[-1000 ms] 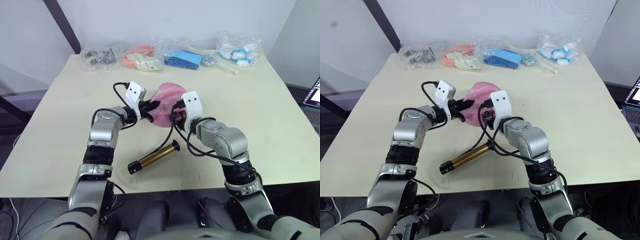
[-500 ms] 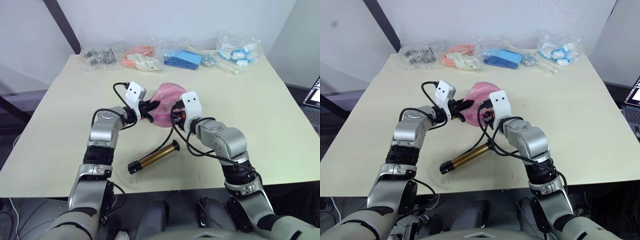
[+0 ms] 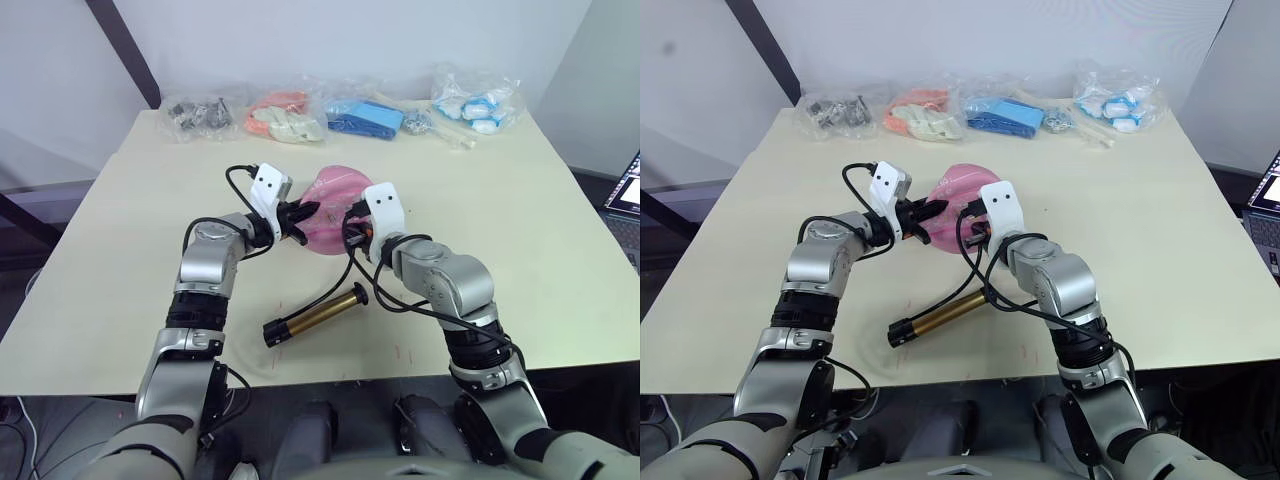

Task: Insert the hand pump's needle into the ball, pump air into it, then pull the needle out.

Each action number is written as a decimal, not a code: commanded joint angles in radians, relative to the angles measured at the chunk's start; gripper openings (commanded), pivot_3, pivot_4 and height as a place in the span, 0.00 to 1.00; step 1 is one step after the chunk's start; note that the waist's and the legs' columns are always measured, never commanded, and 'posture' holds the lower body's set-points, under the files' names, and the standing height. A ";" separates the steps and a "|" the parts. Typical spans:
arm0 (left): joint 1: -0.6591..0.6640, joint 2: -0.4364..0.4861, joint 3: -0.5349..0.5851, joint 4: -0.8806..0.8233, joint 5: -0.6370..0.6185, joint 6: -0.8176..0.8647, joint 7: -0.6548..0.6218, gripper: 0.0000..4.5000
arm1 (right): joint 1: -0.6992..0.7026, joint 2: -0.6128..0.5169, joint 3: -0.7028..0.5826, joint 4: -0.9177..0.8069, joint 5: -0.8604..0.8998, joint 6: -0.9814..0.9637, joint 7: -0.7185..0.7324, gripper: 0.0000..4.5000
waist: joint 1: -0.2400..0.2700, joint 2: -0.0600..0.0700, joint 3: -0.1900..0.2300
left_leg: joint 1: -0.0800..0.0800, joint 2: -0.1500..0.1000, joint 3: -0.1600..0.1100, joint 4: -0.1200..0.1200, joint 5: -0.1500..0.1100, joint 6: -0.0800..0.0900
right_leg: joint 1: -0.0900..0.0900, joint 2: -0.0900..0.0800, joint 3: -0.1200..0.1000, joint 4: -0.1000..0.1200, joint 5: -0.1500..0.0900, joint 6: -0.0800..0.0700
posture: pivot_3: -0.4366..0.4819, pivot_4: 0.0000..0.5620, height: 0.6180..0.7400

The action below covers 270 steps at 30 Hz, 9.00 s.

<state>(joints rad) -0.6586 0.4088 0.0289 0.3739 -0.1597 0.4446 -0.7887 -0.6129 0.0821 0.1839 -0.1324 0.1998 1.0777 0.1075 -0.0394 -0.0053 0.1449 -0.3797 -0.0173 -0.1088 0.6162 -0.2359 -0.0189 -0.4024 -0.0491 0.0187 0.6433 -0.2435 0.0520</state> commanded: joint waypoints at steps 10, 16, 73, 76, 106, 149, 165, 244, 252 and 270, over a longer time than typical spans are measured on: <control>0.055 -0.009 -0.069 0.094 0.036 0.037 -0.005 0.00 | -0.082 -0.194 0.221 -0.016 -0.087 -0.138 0.178 0.12 | 0.000 0.000 0.000 | 0.000 0.000 0.000 0.001 0.000 0.000 | 0.000 0.000 0.000 0.000 0.000 0.000 | 0.48 0.27 1.00; 0.052 -0.010 -0.070 0.084 0.032 0.043 -0.008 0.00 | -0.154 -0.332 0.356 0.027 -0.160 -0.286 0.359 0.12 | -0.001 0.000 0.000 | 0.000 0.000 0.001 0.002 0.000 0.000 | 0.000 0.000 0.000 0.000 0.000 0.000 | 0.48 0.27 1.00; 0.071 0.003 -0.082 0.071 0.010 0.136 -0.027 0.00 | -0.455 -0.083 0.438 0.877 -0.478 -0.487 0.686 0.12 | -0.034 -0.005 -0.016 | 0.033 0.003 0.001 -0.004 0.000 0.000 | 0.026 0.001 0.002 0.002 -0.002 0.002 | 0.48 0.27 1.00; 0.070 0.004 -0.081 0.072 0.010 0.137 -0.024 0.00 | -0.463 -0.062 0.430 0.934 -0.494 -0.516 0.676 0.12 | -0.036 -0.004 -0.018 | 0.034 0.003 0.001 -0.005 -0.001 -0.001 | 0.026 0.002 0.003 0.002 -0.002 0.002 | 0.48 0.27 1.00; 0.067 0.013 -0.069 0.092 0.004 0.143 -0.015 0.00 | -0.449 0.032 0.403 1.262 -0.652 -0.680 0.554 0.12 | -0.054 0.001 -0.037 | 0.036 0.003 -0.005 -0.009 -0.001 -0.001 | 0.027 0.003 0.004 0.002 -0.004 0.001 | 0.48 0.27 1.00; 0.048 0.007 -0.055 0.129 0.010 0.085 -0.001 0.00 | -0.235 -0.208 0.308 0.357 -0.554 -0.341 0.637 0.31 | -0.002 0.003 -0.012 | 0.018 -0.007 -0.014 -0.010 -0.001 -0.002 | 0.015 -0.005 -0.003 -0.002 -0.008 0.009 | 0.48 0.27 1.00; 0.036 0.012 -0.052 0.137 0.010 0.076 0.002 0.00 | -0.146 -0.300 0.197 0.015 -0.412 -0.322 0.670 0.65 | -0.001 0.001 -0.003 | 0.016 -0.007 -0.014 -0.009 -0.001 -0.002 | 0.015 -0.005 -0.004 -0.002 -0.008 0.009 | 0.48 0.27 1.00; 0.028 0.176 0.012 -0.309 -0.234 0.118 -0.198 0.99 | 0.624 -0.690 -0.406 -0.230 0.352 -0.915 0.890 1.00 | 0.025 -0.016 0.031 | -0.017 -0.007 -0.009 0.008 0.001 -0.006 | -0.008 -0.006 -0.004 0.000 -0.004 0.004 | 0.48 0.27 1.00; 0.160 0.333 -0.046 -0.535 -0.336 0.223 -0.405 0.99 | 0.663 -0.771 -0.463 -0.169 0.422 -0.961 1.066 1.00 | 0.024 -0.014 0.033 | -0.017 -0.007 -0.007 0.015 -0.002 0.000 | -0.008 -0.005 -0.003 0.004 -0.003 0.002 | 0.48 0.27 1.00; 0.345 0.280 -0.236 -0.677 -0.315 0.320 -0.274 0.99 | 0.684 -0.833 -0.469 -0.113 0.443 -1.028 1.211 1.00 | 0.029 -0.014 0.033 | -0.014 -0.007 -0.005 0.023 -0.004 0.003 | -0.005 -0.004 -0.001 0.012 -0.001 0.002 | 0.48 0.27 1.00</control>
<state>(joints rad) -0.3186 0.6963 -0.1737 -0.3174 -0.4955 0.7999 -1.0550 0.0622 -0.7547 -0.2579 -0.2094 0.6256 0.0631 1.3239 -0.0107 -0.0190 0.1781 -0.3937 -0.0242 -0.1140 0.6402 -0.2395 -0.0162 -0.4077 -0.0536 0.0177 0.6562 -0.2444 0.0536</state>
